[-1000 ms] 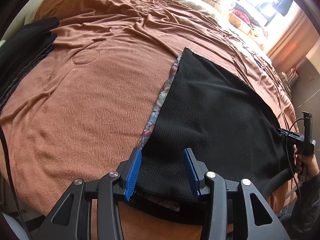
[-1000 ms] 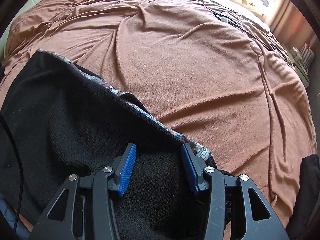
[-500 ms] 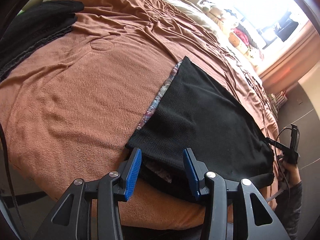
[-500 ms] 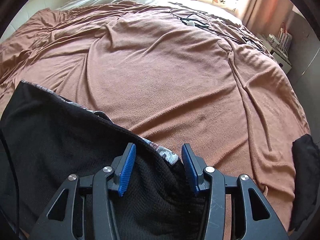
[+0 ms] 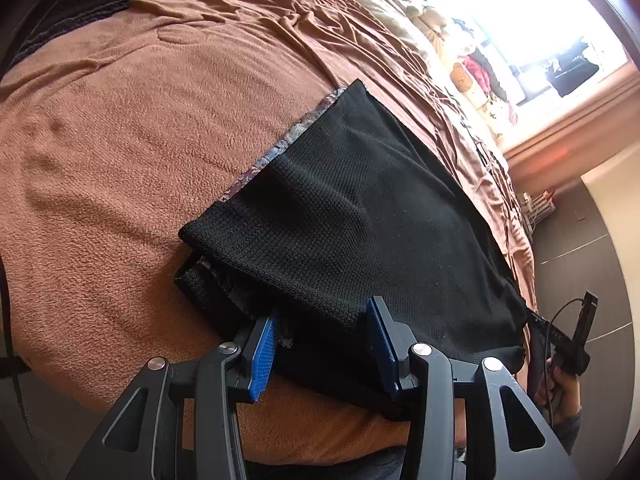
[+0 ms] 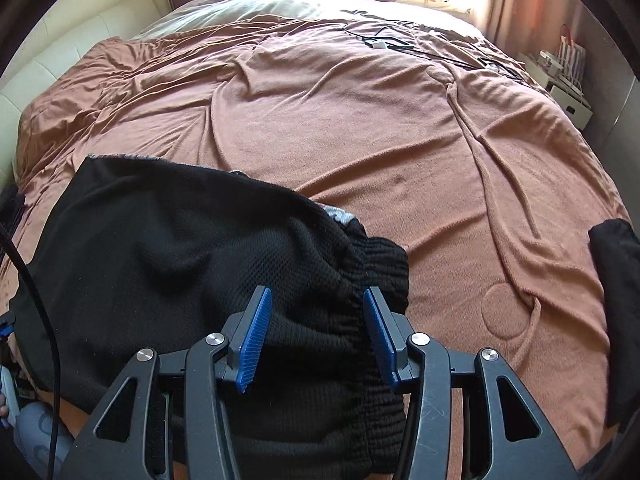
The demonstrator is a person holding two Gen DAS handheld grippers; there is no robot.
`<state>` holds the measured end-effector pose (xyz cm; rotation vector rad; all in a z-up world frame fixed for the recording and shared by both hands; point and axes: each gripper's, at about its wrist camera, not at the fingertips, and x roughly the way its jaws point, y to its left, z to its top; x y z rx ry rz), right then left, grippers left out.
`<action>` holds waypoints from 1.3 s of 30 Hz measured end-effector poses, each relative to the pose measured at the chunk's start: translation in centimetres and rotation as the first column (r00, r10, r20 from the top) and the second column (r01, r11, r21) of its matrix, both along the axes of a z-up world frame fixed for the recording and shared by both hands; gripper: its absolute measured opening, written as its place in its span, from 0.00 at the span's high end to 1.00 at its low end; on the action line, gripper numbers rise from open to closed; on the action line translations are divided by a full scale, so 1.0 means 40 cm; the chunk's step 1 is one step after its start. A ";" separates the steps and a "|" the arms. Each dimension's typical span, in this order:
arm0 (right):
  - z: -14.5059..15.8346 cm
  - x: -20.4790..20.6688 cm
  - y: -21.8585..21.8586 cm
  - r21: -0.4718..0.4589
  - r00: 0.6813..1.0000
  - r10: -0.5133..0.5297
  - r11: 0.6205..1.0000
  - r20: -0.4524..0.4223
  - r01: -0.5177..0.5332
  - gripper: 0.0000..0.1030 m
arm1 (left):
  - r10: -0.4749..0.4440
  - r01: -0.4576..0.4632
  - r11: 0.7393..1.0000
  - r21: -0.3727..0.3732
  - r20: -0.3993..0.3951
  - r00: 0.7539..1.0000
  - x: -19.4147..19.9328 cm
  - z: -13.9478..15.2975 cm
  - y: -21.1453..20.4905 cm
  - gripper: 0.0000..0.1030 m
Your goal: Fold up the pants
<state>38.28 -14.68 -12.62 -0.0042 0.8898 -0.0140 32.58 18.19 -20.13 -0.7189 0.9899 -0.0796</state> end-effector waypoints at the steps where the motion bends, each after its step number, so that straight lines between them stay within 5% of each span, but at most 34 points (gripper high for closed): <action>1: 0.000 -0.020 -0.003 0.014 1.000 -0.006 1.000 -0.002 0.006 0.56 | 0.000 0.000 1.000 -0.004 0.000 1.000 0.000 -0.005 0.000 0.77; 3: -0.004 -0.052 -0.018 0.043 1.000 -0.012 0.999 -0.003 0.013 0.56 | -0.010 0.010 1.000 -0.019 -0.018 1.000 0.000 -0.015 -0.006 0.95; 15: -0.034 -0.201 -0.097 0.196 0.993 -0.114 0.974 -0.025 0.117 0.56 | 0.038 -0.039 0.999 -0.029 -0.026 0.999 -0.070 0.001 -0.006 0.96; 18: -0.039 -0.239 -0.121 0.274 0.990 -0.141 0.951 -0.019 0.141 0.55 | 0.022 -0.022 0.998 -0.053 0.003 1.000 -0.086 0.015 -0.018 0.91; 22: -0.041 -0.293 -0.152 0.343 0.985 -0.172 0.925 0.000 0.162 0.55 | -0.018 0.020 0.996 -0.085 0.035 0.999 -0.096 0.025 -0.052 0.73; 34: -0.073 -0.361 -0.170 0.412 0.986 -0.166 0.899 0.001 0.151 0.55 | -0.146 0.145 0.987 -0.068 -0.008 0.989 -0.063 0.003 -0.182 0.70; 37: -0.069 -0.370 -0.170 0.412 0.987 -0.162 0.900 0.018 0.140 0.54 | -0.156 0.155 0.987 -0.050 -0.012 0.988 -0.072 -0.002 -0.195 0.47; 39: -0.074 -0.376 -0.170 0.419 0.986 -0.164 0.897 0.018 0.141 0.52 | -0.159 0.159 0.986 -0.044 0.003 0.987 -0.076 -0.005 -0.201 0.46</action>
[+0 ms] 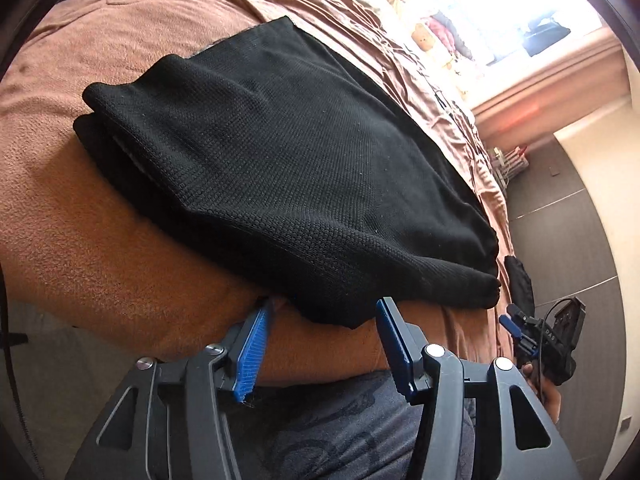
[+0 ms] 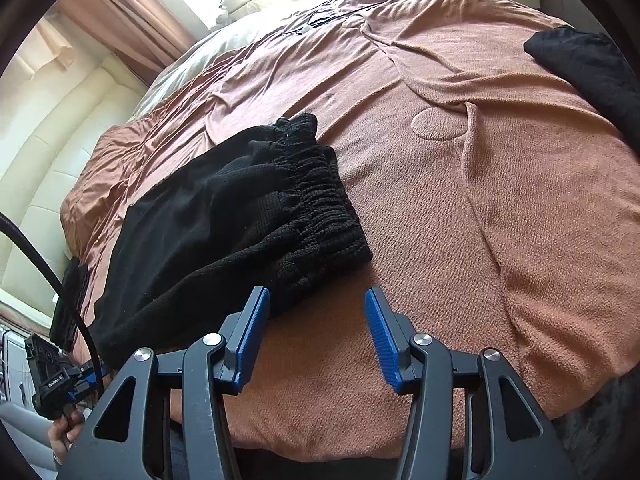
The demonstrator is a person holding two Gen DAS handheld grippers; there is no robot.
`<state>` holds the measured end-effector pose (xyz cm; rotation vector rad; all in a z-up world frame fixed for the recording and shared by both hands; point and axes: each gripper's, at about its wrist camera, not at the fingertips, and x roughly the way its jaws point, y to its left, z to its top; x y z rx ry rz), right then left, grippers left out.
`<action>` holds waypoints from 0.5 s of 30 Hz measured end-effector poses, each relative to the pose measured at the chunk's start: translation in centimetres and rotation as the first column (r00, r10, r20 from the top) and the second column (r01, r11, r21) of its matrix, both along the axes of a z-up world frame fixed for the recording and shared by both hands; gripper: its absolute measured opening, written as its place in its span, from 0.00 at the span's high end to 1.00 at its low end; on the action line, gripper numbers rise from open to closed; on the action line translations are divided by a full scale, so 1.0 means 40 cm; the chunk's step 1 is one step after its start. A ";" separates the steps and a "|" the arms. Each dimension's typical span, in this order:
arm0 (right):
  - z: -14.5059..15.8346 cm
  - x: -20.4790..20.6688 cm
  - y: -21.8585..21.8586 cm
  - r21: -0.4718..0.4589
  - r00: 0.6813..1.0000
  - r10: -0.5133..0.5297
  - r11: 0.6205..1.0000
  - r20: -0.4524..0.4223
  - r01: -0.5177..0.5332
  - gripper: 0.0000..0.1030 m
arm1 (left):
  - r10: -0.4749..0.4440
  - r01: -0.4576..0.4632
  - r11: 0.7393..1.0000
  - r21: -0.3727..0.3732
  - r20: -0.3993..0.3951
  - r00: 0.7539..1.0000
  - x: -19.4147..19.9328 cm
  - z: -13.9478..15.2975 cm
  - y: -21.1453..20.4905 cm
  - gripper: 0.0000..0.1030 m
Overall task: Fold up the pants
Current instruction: 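Grasp the black fabric edge of the shorts with the left tool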
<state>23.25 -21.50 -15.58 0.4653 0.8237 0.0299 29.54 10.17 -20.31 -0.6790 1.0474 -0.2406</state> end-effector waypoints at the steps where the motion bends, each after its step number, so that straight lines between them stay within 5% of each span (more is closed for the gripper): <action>1: -0.003 -0.003 0.001 0.002 1.000 0.000 1.000 0.001 0.000 0.51 | -0.003 0.003 1.000 0.006 0.001 1.000 0.002 -0.003 -0.002 0.46; 9: -0.016 -0.003 0.022 0.010 1.000 0.016 1.000 0.000 -0.016 0.51 | -0.017 0.015 0.998 0.061 0.039 0.999 0.035 -0.013 -0.007 0.46; 15: -0.032 0.006 0.021 0.048 1.000 0.019 0.999 -0.005 -0.018 0.51 | -0.021 0.020 1.000 0.020 0.057 0.998 0.042 -0.028 -0.009 0.46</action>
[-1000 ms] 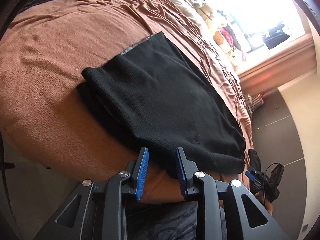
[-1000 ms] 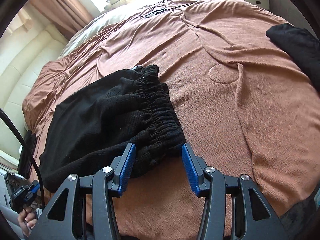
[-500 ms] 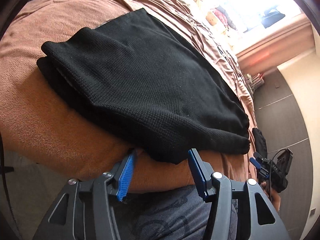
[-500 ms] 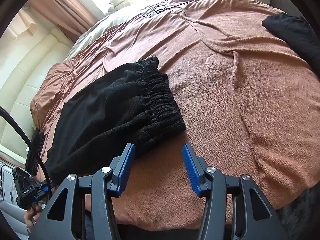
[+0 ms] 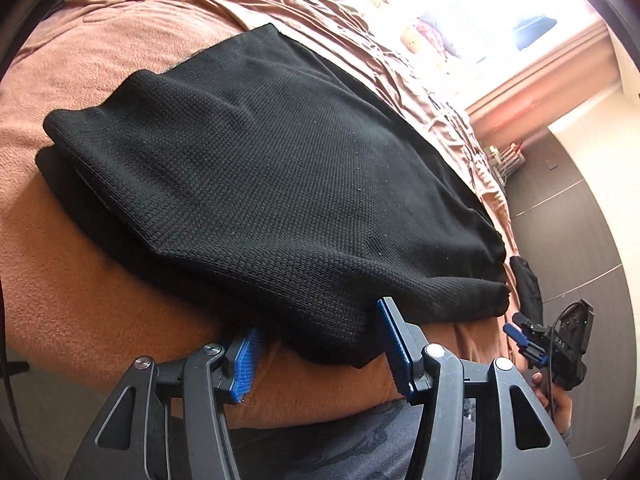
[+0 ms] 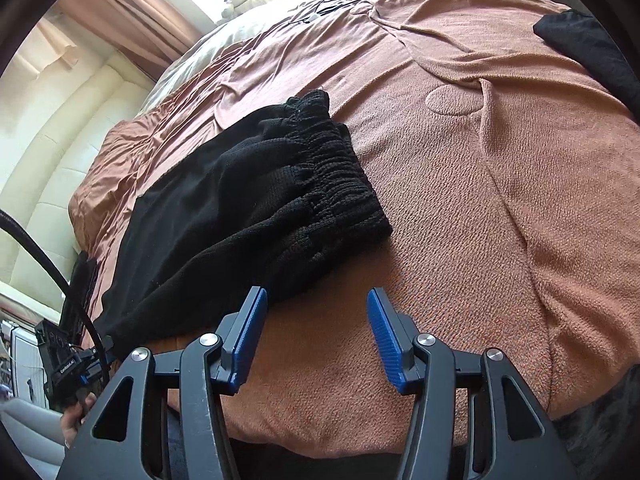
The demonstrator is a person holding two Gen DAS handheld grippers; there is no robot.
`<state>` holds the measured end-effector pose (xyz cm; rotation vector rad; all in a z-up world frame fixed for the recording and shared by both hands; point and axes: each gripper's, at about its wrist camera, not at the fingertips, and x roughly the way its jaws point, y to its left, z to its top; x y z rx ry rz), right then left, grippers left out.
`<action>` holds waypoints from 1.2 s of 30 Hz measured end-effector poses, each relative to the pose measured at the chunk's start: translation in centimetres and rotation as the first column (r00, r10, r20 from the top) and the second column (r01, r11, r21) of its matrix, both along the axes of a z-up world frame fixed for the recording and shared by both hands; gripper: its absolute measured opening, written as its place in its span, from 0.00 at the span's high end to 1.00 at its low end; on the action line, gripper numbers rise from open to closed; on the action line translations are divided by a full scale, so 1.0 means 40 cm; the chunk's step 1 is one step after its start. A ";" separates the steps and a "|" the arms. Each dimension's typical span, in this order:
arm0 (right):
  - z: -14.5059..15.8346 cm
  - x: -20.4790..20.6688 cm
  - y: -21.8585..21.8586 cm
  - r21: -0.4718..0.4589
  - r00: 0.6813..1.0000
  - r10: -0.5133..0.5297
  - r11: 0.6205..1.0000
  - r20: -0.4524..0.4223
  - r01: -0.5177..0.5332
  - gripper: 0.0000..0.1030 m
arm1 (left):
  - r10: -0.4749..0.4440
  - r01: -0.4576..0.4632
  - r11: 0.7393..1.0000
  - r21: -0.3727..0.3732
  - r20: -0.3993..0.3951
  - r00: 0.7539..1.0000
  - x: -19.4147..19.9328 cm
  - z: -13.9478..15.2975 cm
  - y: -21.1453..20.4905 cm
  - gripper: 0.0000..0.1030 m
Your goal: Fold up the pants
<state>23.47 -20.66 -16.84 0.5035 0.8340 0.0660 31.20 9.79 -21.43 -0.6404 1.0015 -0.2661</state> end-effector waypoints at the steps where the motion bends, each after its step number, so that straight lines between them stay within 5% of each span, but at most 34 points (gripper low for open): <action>1: -0.001 -0.002 -0.004 0.008 1.000 -0.013 1.000 0.007 0.013 0.51 | -0.007 0.007 1.000 -0.015 0.003 1.000 -0.004 -0.003 -0.003 0.46; 5: -0.014 -0.003 -0.023 0.066 0.999 -0.040 0.997 0.012 0.039 0.51 | -0.029 0.028 1.000 0.014 0.025 0.999 -0.010 -0.002 -0.014 0.51; 13: -0.019 0.007 -0.016 0.066 0.999 -0.038 0.997 0.008 0.038 0.51 | -0.091 0.091 0.995 -0.035 0.012 0.996 -0.014 -0.004 -0.025 0.88; 19: -0.015 0.002 -0.011 0.057 0.999 -0.045 0.997 0.014 0.044 0.51 | -0.067 0.062 0.981 -0.185 -0.020 0.998 -0.037 -0.014 0.026 0.94; 21: -0.014 -0.001 -0.014 0.055 0.999 -0.049 0.997 0.018 0.048 0.51 | -0.064 0.056 0.982 -0.180 -0.042 0.997 -0.039 -0.022 0.031 0.95; 29: -0.009 -0.019 -0.032 0.073 0.997 -0.063 0.996 0.034 0.060 0.51 | -0.072 0.065 0.994 -0.090 -0.068 0.995 -0.059 -0.004 0.029 0.91; 33: -0.006 -0.018 -0.038 0.101 0.996 -0.067 0.993 0.059 0.061 0.51 | -0.046 0.045 0.998 -0.046 -0.030 0.998 -0.077 0.024 0.052 0.52; 36: -0.001 -0.015 -0.042 0.130 0.993 -0.072 0.990 0.089 0.060 0.51 | -0.018 0.018 0.999 -0.051 -0.007 1.000 -0.085 0.039 0.079 0.47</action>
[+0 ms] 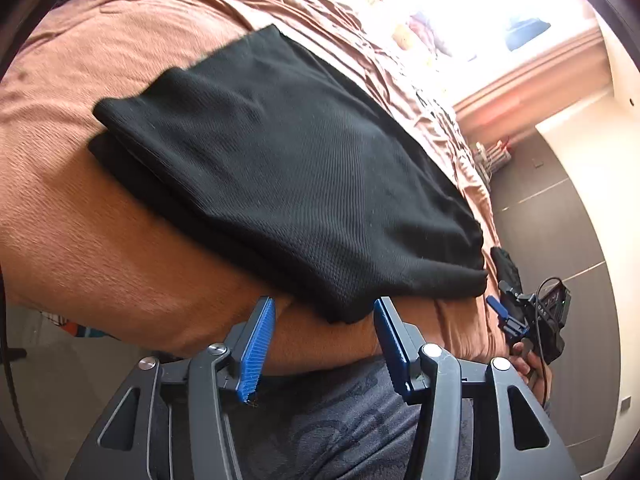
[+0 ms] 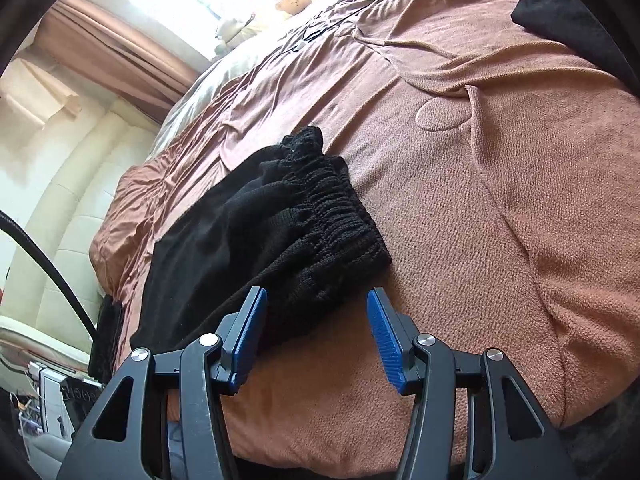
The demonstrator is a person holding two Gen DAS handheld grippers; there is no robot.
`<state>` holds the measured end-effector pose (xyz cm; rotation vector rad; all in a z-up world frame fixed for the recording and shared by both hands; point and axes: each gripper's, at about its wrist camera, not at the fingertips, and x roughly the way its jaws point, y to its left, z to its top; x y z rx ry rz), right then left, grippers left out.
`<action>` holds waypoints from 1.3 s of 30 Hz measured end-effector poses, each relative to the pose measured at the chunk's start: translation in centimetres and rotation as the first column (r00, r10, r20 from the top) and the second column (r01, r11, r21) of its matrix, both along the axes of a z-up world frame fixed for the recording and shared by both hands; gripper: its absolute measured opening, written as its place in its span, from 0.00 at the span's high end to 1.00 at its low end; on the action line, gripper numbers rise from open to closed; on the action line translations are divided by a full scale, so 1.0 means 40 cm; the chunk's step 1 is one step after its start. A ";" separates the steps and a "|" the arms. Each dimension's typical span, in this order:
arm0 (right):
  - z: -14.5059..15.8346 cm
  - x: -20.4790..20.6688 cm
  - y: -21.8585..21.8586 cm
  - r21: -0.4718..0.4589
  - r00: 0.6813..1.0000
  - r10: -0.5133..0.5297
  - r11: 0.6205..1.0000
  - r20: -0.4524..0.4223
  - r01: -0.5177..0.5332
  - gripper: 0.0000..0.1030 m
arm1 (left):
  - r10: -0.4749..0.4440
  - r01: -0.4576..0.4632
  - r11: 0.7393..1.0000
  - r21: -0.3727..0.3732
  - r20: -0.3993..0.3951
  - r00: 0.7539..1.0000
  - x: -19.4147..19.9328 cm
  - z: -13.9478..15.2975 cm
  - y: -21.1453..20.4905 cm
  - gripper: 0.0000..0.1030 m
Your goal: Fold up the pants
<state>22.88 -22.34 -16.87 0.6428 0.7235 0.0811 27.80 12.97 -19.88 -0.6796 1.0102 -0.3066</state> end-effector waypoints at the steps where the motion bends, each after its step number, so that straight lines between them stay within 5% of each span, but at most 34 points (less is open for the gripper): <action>1: 0.001 0.003 0.001 0.000 1.000 -0.001 1.000 0.008 0.001 0.45 | 0.013 -0.013 1.000 -0.001 0.002 1.000 -0.004 0.000 0.014 0.47; 3: -0.003 0.013 0.007 -0.019 1.000 -0.011 1.000 0.018 0.012 0.35 | 0.044 -0.044 0.999 0.013 0.003 0.999 -0.009 0.001 0.047 0.47; 20: -0.033 0.104 0.071 -0.234 0.989 -0.118 0.968 -0.095 0.093 0.35 | 0.279 -0.279 0.960 -0.035 -0.019 0.960 0.041 -0.027 0.204 0.47; 24: -0.035 0.097 0.084 -0.288 0.987 -0.113 0.955 -0.116 0.075 0.35 | 0.372 -0.374 0.922 -0.094 -0.046 0.927 0.047 -0.055 0.236 0.48; 31: -0.023 0.072 0.107 -0.361 0.981 -0.132 0.930 -0.141 0.073 0.35 | 0.453 -0.459 0.883 -0.103 -0.078 0.888 0.028 -0.082 0.261 0.85; 39: 0.046 -0.022 0.130 -0.282 0.994 -0.112 0.954 -0.012 0.105 0.35 | 0.420 -0.425 0.892 -0.152 -0.064 0.905 0.017 -0.089 0.279 0.89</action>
